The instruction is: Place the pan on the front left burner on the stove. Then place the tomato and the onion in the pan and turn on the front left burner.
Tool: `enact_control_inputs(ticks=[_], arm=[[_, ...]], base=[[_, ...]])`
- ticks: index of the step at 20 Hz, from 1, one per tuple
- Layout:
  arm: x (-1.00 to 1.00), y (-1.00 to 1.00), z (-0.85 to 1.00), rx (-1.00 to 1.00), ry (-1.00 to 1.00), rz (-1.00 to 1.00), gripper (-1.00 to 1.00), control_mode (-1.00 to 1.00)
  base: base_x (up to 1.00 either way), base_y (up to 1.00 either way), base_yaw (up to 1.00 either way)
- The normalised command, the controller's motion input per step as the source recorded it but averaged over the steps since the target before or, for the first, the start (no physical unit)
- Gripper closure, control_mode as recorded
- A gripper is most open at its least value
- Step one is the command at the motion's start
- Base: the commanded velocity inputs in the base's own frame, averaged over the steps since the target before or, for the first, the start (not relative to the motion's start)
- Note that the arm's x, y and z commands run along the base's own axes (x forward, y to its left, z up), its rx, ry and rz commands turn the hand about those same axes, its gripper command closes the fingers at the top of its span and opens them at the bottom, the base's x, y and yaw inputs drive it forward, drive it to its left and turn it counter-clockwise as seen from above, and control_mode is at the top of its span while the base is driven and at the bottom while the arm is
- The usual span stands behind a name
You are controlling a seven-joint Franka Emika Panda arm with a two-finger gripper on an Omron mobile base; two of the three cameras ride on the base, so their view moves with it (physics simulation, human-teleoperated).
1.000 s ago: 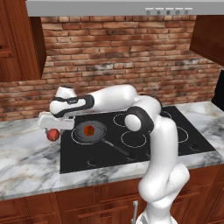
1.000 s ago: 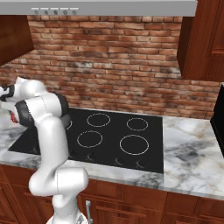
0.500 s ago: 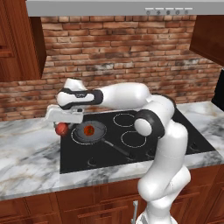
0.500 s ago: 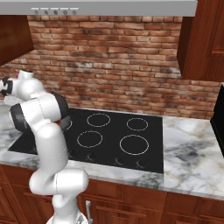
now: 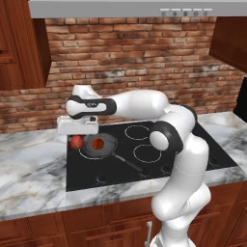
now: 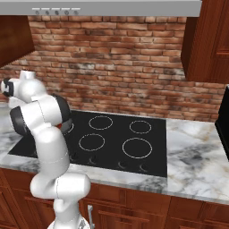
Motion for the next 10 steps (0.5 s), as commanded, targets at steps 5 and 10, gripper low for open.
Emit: enact_control_inputs(ticks=[5,10], arm=[[0.01,-0.27,0.17,-0.07,0.00,-0.05,1.00,-1.00],[0.09,-0.29,0.07,0.00,0.00,0.00,1.00,-1.00]], base=[[0.00,0.00,0.00],[0.00,0.00,0.00]])
